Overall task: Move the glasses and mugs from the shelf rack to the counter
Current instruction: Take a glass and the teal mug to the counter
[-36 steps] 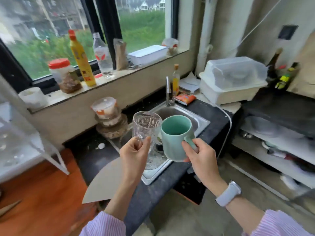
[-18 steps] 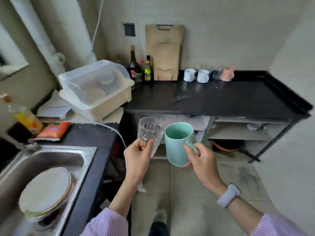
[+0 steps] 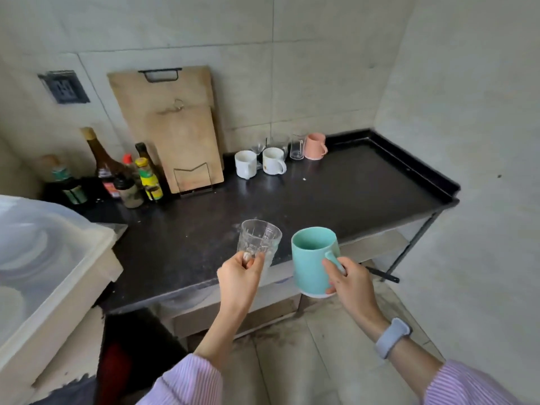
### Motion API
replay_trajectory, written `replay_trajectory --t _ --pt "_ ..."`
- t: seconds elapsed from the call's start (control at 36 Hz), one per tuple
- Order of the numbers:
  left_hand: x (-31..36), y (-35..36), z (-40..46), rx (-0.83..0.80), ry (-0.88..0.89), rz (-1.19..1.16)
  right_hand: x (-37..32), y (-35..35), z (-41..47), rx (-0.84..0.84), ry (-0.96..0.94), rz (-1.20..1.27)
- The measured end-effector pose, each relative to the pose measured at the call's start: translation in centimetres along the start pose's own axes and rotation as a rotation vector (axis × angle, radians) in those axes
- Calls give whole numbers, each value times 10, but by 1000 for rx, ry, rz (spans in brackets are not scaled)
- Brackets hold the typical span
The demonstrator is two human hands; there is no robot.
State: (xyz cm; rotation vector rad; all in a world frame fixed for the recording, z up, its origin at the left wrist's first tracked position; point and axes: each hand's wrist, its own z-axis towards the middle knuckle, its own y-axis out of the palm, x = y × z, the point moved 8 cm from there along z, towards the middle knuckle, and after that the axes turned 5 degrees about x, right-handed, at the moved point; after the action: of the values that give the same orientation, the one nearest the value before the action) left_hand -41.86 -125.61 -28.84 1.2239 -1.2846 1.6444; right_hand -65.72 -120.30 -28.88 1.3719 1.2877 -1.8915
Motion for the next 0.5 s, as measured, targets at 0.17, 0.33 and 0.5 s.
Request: replay_trajectory --t 0.17,0.33,0.5 --pt "-4 63 71 -50 -59 4 20 8 74 51 52 -22" --pt "-19 143 144 -85 -137 16 47 29 178 7 96 -52" --pt "-22 229 227 -46 -157 61 77 50 302 -4 112 -42"
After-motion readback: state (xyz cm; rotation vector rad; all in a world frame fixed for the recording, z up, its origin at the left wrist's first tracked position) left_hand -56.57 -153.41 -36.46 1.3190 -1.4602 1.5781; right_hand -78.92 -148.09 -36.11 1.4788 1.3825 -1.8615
